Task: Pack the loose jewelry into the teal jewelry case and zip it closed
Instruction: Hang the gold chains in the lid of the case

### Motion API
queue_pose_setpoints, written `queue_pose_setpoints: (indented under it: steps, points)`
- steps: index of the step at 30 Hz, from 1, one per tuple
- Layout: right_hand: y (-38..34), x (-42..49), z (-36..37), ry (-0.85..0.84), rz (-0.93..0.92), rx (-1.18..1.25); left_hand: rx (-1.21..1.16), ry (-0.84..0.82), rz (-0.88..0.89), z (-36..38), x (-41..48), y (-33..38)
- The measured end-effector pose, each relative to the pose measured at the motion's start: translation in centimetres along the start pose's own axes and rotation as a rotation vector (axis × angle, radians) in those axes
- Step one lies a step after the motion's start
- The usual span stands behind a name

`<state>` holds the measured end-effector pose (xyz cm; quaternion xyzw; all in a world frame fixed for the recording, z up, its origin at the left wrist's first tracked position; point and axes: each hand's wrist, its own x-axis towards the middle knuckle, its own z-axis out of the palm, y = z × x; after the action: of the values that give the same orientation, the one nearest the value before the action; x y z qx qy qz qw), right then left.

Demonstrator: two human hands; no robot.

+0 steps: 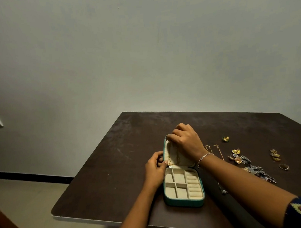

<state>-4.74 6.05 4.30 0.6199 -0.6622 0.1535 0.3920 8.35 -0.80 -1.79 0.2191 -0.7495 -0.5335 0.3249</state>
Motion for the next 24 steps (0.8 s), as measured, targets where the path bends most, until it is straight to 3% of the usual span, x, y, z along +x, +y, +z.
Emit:
queue_pose_setpoints:
  steps: [5, 12, 19, 24]
  points:
    - [0.6, -0.9, 0.9, 0.092, -0.017, -0.034, -0.009, -0.011, -0.009, -0.1, -0.2, 0.1]
    - [0.7, -0.8, 1.3, 0.076, -0.077, -0.098, 0.008, -0.021, -0.009, -0.2, -0.1, 0.3]
    - [0.8, 0.0, 0.9, -0.027, 0.166, 0.129, 0.002, -0.025, -0.015, -0.2, 0.0, 0.4]
    - [1.2, -0.5, 0.8, -0.141, 0.220, 0.326, 0.012, -0.023, -0.017, -0.2, 0.1, 0.3]
